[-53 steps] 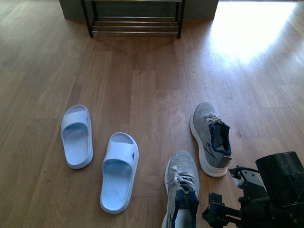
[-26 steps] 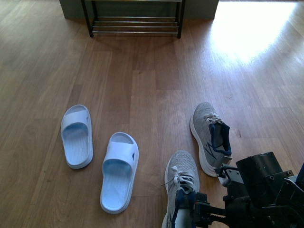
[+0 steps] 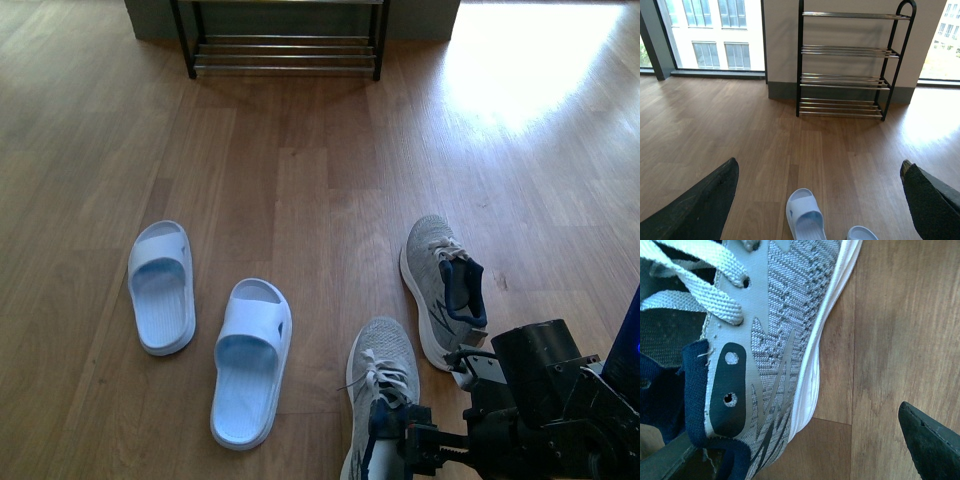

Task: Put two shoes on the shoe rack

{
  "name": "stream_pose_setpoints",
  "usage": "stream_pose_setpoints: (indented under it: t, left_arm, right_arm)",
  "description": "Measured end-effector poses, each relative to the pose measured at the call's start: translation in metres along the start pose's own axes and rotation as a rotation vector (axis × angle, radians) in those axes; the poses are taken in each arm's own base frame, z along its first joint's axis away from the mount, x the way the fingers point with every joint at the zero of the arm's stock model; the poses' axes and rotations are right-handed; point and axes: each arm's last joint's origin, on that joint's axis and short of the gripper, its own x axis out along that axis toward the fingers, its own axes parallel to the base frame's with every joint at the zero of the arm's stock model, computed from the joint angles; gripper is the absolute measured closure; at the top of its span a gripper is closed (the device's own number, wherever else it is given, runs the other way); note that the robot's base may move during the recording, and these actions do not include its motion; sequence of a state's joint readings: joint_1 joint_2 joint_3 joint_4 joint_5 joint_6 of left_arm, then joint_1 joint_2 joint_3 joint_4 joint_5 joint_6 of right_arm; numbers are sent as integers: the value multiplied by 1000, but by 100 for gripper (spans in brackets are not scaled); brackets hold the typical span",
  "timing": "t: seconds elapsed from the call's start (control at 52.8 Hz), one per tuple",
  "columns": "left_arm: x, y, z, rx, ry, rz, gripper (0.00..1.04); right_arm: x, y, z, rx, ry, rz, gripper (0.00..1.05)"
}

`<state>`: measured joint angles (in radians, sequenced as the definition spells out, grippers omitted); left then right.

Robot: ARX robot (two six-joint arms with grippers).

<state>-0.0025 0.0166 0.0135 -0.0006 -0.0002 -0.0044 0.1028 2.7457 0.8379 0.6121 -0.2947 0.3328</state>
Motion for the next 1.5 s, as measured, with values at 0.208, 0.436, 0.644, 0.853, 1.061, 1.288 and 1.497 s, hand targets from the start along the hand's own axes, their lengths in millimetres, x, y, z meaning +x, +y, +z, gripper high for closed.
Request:
stream_pose_setpoints:
  t: [0.208, 0.436, 0.644, 0.853, 1.061, 1.288, 1.497]
  left_arm:
    - [0, 0, 0, 0, 0, 0, 9]
    - [0, 0, 0, 0, 0, 0, 9]
    - [0, 0, 0, 0, 0, 0, 9]
    - [0, 0, 0, 0, 0, 0, 9]
    - [0, 0, 0, 0, 0, 0, 9]
    - [0, 0, 0, 0, 0, 0, 9]
    - [0, 0, 0, 0, 0, 0, 9]
  right_arm:
    - [10, -1, -7, -53, 11, 62, 9]
    - [14, -8, -10, -48, -21, 48, 30]
    - [13, -7, -11, -54, -29, 92, 66]
    - [4, -5, -13, -59, -40, 106, 94]
    - [-18, -3, -10, -70, -71, 121, 104]
    - [-71, 6, 11, -115, -127, 150, 104]
    - [-130, 12, 29, -126, -239, 175, 104]
